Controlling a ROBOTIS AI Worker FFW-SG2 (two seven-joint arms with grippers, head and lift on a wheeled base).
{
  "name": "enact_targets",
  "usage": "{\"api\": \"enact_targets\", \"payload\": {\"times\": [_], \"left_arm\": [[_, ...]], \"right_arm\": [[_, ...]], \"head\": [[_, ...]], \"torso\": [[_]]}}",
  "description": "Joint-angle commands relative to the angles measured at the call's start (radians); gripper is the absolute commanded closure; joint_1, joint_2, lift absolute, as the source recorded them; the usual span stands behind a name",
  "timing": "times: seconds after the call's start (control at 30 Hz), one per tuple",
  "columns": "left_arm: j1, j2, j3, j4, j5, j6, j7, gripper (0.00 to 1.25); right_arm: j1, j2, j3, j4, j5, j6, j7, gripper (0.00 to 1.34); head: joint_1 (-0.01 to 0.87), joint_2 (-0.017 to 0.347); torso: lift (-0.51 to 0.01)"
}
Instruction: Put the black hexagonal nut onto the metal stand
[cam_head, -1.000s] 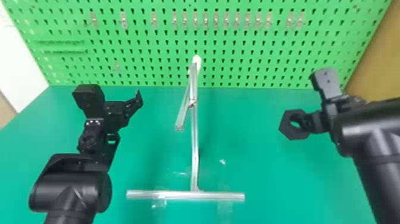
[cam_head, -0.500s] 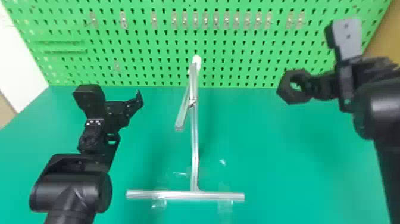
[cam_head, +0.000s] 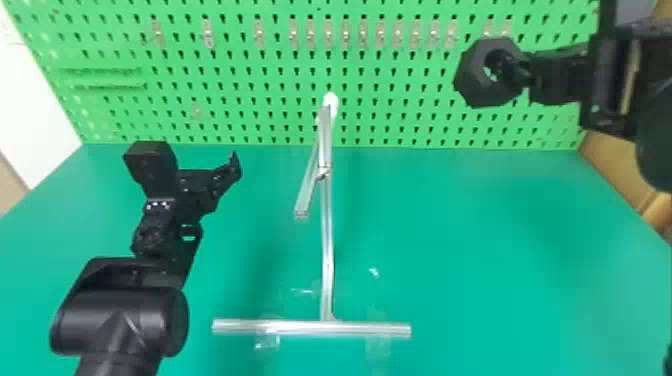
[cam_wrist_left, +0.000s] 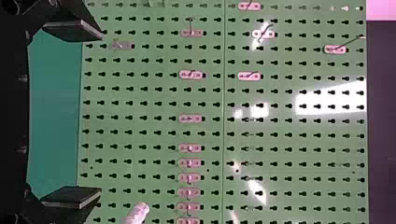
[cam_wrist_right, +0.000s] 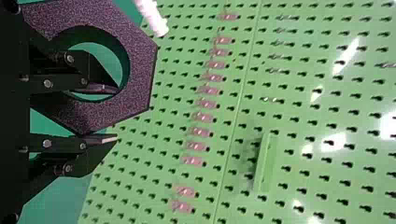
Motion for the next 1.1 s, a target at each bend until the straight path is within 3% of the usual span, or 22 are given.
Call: {"api": "enact_targets", "payload": {"times": [0.0,0.23,0.53,0.87,1.07], "left_arm": [[0.001,0.000,0.001,0.000,0.000,0.000,0.000,0.12],[0.000,0.000,0.001,0.000,-0.002,0.000,0.000,0.12],[0.003,0.000,0.005,0.000,-0.002,0.000,0.000,0.12],[0.003,0.000,0.005,0.000,-0.005,0.002,0.000,0.12],[0.004,0.000,0.007,0.000,-0.005,0.002,0.000,0.12]], "right_arm": [[-0.041,0.000,-0.003,0.086,-0.089,-0.060,-0.006,1.09],[-0.107,0.014,0.014,0.249,-0.194,-0.150,-0.015,1.09],[-0.194,0.010,0.090,0.330,-0.214,-0.175,-0.015,1.09],[-0.311,-0.024,0.219,0.434,-0.303,-0.189,-0.017,1.09],[-0.394,-0.061,0.330,0.506,-0.380,-0.206,-0.017,1.09]], "head": [[0.693,0.081],[0.693,0.081],[0.693,0.081],[0.693,0.081],[0.693,0.081]], "torso": [[-0.001],[-0.001],[-0.001],[-0.001],[-0.001]]}}
